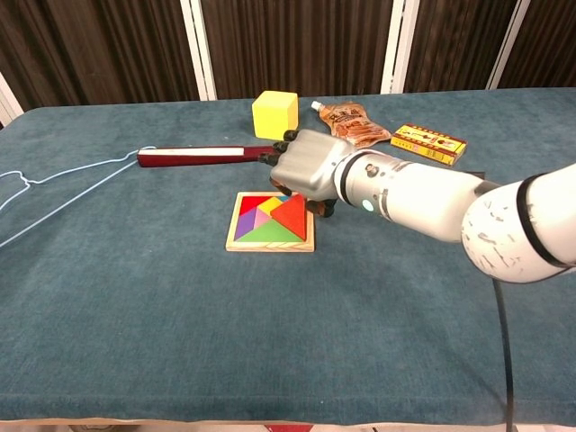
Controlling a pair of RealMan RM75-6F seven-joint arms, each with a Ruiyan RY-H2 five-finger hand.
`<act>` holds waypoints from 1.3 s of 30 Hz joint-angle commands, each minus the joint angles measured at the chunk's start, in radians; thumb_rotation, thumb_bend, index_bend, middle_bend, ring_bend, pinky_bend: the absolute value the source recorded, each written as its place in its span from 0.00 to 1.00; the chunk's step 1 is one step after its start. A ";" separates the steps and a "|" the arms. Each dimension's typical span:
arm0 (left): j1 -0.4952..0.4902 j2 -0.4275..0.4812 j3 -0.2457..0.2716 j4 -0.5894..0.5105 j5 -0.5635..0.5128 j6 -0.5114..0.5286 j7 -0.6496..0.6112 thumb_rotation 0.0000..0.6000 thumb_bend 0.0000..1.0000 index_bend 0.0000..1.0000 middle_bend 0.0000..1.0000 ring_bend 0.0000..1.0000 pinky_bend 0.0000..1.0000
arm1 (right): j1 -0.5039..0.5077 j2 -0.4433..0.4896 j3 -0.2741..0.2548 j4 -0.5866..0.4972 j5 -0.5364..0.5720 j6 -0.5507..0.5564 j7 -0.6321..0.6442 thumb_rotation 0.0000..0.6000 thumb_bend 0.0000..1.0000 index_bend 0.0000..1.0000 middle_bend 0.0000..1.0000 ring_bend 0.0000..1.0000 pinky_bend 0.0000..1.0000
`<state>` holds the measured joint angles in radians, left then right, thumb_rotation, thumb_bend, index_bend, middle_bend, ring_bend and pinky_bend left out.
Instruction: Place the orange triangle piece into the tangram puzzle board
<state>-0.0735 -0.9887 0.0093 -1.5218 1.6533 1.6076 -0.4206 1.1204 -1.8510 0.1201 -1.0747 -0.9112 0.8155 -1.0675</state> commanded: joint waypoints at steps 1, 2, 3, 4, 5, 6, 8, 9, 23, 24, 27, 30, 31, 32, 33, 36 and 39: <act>0.000 0.000 0.000 -0.001 0.001 0.001 0.002 1.00 0.47 0.00 0.00 0.00 0.02 | -0.001 0.003 -0.002 -0.004 0.002 0.000 0.000 1.00 0.58 0.47 0.00 0.00 0.00; 0.001 -0.001 0.001 0.001 0.002 0.001 0.001 1.00 0.47 0.00 0.00 0.00 0.02 | -0.001 0.005 -0.004 -0.007 0.002 -0.001 0.001 1.00 0.58 0.47 0.00 0.00 0.00; 0.000 -0.001 0.001 0.001 0.002 0.001 0.002 1.00 0.47 0.00 0.00 0.00 0.02 | -0.001 0.006 -0.006 -0.008 0.002 -0.001 -0.001 1.00 0.58 0.47 0.00 0.00 0.00; 0.001 -0.002 0.001 0.001 0.002 0.002 0.003 1.00 0.47 0.00 0.00 0.00 0.02 | -0.001 0.008 -0.008 -0.010 0.001 0.000 -0.002 1.00 0.58 0.47 0.00 0.00 0.00; 0.000 -0.002 0.000 0.001 0.002 0.001 0.003 1.00 0.47 0.00 0.00 0.00 0.02 | -0.001 0.009 -0.010 -0.013 0.000 0.001 -0.003 1.00 0.58 0.47 0.00 0.00 0.00; -0.001 -0.001 0.000 0.000 0.001 -0.001 0.003 1.00 0.47 0.00 0.00 0.00 0.02 | -0.002 0.010 -0.012 -0.016 -0.001 0.003 -0.004 1.00 0.58 0.48 0.00 0.00 0.00; -0.002 0.000 0.000 -0.005 0.002 -0.002 0.007 1.00 0.47 0.00 0.00 0.00 0.02 | -0.003 0.011 -0.015 -0.022 -0.003 0.005 -0.004 1.00 0.58 0.48 0.00 0.00 0.00; 0.001 0.000 0.003 -0.004 0.003 0.000 0.009 1.00 0.47 0.00 0.00 0.00 0.02 | -0.003 0.012 -0.017 -0.024 -0.004 0.006 -0.004 1.00 0.58 0.48 0.00 0.00 0.00; 0.000 -0.001 0.001 0.003 0.003 0.004 0.001 1.00 0.47 0.00 0.00 0.00 0.02 | -0.004 0.017 -0.023 -0.049 -0.010 0.027 -0.009 1.00 0.58 0.47 0.00 0.00 0.00; 0.000 -0.002 0.000 0.004 0.003 0.004 0.001 1.00 0.47 0.00 0.00 0.00 0.02 | -0.006 0.020 -0.021 -0.054 -0.013 0.032 -0.004 1.00 0.58 0.47 0.00 0.00 0.00; 0.002 -0.002 0.001 0.002 0.004 0.006 0.007 1.00 0.47 0.00 0.00 0.00 0.02 | -0.023 0.044 -0.018 -0.096 -0.039 0.067 0.026 1.00 0.58 0.42 0.00 0.00 0.00; 0.002 -0.003 0.002 0.004 0.004 0.006 0.010 1.00 0.47 0.00 0.00 0.00 0.02 | -0.079 0.110 -0.029 -0.200 -0.110 0.154 0.104 1.00 0.58 0.29 0.00 0.00 0.00; 0.003 -0.004 0.002 0.004 0.005 0.008 0.013 1.00 0.47 0.00 0.00 0.00 0.02 | -0.117 0.152 -0.043 -0.260 -0.148 0.207 0.145 1.00 0.58 0.23 0.00 0.00 0.00; 0.005 -0.004 0.003 0.003 0.006 0.011 0.016 1.00 0.47 0.00 0.00 0.00 0.02 | -0.150 0.188 -0.058 -0.309 -0.180 0.252 0.174 1.00 0.57 0.18 0.00 0.00 0.00; 0.006 -0.005 0.003 0.004 0.006 0.013 0.018 1.00 0.47 0.00 0.00 0.00 0.02 | -0.188 0.228 -0.078 -0.362 -0.214 0.302 0.205 1.00 0.54 0.12 0.00 0.00 0.00; 0.008 -0.011 -0.003 0.005 0.004 0.024 0.030 1.00 0.47 0.00 0.00 0.00 0.02 | -0.342 0.367 -0.170 -0.519 -0.340 0.497 0.324 1.00 0.35 0.01 0.00 0.00 0.00; 0.011 -0.024 -0.011 0.002 -0.005 0.030 0.065 1.00 0.47 0.00 0.00 0.00 0.02 | -0.512 0.493 -0.267 -0.616 -0.402 0.681 0.421 1.00 0.30 0.00 0.00 0.00 0.00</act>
<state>-0.0642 -1.0061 0.0025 -1.5181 1.6530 1.6339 -0.3710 0.8208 -1.5383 -0.0173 -1.5193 -1.1852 1.2705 -0.7986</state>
